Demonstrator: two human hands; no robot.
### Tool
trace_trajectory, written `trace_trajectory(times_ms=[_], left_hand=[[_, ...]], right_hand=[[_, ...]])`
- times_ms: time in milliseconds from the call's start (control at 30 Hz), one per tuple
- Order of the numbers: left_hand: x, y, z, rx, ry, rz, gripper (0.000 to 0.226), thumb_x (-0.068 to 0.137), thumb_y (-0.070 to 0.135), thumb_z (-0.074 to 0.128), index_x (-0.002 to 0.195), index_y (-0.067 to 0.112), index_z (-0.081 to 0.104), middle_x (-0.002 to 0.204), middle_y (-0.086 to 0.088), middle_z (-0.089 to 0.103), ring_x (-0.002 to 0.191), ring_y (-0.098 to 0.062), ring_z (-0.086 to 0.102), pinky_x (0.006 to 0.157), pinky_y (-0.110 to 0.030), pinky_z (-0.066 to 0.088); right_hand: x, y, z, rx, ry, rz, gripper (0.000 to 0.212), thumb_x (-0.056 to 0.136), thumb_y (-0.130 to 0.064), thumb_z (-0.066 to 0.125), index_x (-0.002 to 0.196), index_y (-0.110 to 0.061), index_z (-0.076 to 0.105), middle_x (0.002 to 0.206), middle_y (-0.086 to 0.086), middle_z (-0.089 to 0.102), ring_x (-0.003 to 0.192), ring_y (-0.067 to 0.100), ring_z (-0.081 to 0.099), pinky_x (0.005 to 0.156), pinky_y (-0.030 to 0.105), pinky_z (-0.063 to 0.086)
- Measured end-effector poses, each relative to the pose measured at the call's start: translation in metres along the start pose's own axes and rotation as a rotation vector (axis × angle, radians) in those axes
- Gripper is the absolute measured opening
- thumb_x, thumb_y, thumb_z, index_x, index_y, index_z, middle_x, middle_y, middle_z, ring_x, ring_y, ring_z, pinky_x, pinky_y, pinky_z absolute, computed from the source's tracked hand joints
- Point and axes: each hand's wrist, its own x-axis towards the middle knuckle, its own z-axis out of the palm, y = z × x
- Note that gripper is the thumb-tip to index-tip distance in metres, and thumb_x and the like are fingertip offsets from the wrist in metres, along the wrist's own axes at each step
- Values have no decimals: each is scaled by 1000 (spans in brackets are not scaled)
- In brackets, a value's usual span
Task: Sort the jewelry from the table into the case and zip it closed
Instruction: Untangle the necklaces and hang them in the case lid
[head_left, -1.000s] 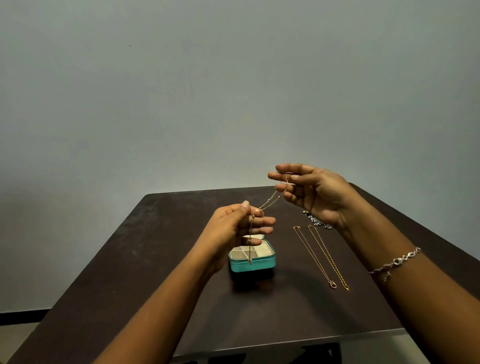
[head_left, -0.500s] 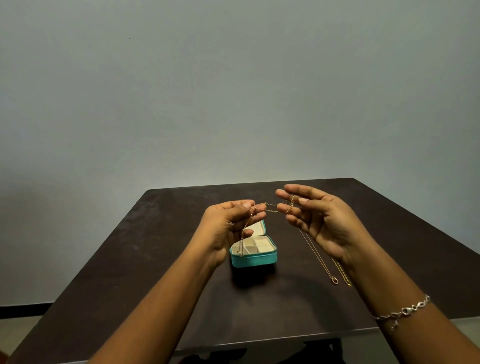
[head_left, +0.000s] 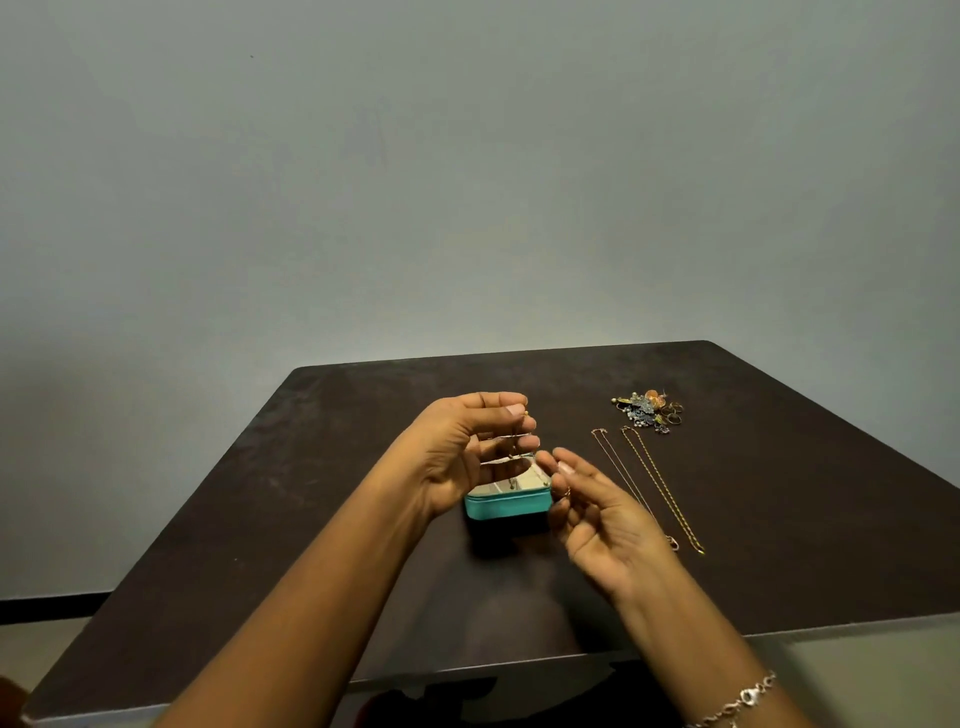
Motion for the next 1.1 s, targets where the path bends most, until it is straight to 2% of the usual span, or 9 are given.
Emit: trace_trajectory(times_ms=[133,233,367,533,600,733,867,933,1100], left_hand=[[0,-1,1,79,-50,8,15,80,-6,59,89,6,62,72,-8,71,50,-11,59,55,-25,55],[0,-2,-1,146,-75,13,16,80,-8,58,90,5,62,78,-11,72,49,-11,57,59,-27,56],[-1,-2,-2,260,-107,16,11,85,-2,56,91,5,63,79,-12,71,47,-10,55,49,-21,52],[-3,0,-3,483,-129,20,13,93,17,51,90,10,62,73,-8,65,47,-9,52,47,-21,46],[-4,0,-3,561,-118,32,17,94,23,49,91,12,62,71,-7,63,49,-11,50,46,-21,43],[-4,-1,-2,646,-99,35,21,96,28,46,92,13,60,73,-5,63,69,-20,54,45,-18,42],[-4,0,-3,653,-77,33,17,95,18,48,82,15,59,67,-3,62,68,-20,54,47,-20,41],[-4,1,-4,645,-75,30,16,95,12,47,84,13,58,66,-3,62,59,-14,56,49,-21,41],[-2,4,-10,650,-61,24,12,92,5,50,88,11,59,66,-4,61,49,-9,49,48,-20,42]], right_hand=[[4,13,-3,-70,28,90,19,85,7,49,86,-9,59,57,4,66,41,6,58,37,12,42],[5,18,-6,-158,14,131,22,85,6,50,89,-12,61,60,4,67,47,9,62,40,14,45],[6,20,-14,-292,-43,189,25,85,5,50,94,-14,65,72,5,70,64,14,64,47,19,50],[8,13,-16,-524,-86,-21,39,82,17,40,101,-9,64,91,5,67,83,15,62,73,26,48],[7,4,-13,-564,-141,-122,43,81,18,38,96,-12,65,90,1,68,87,11,61,75,22,46],[7,-10,-4,-599,-317,-211,23,91,-10,44,102,-9,65,82,4,64,84,13,59,81,25,44],[7,-14,5,-665,-421,-159,30,87,-32,44,87,-9,64,73,4,55,81,20,53,75,25,45],[6,-15,5,-691,-431,-138,29,87,-32,45,77,-9,61,73,5,57,75,18,57,70,23,47],[9,-17,-4,-741,-404,-107,21,91,-13,48,85,-4,66,61,1,58,64,9,61,69,20,48]])
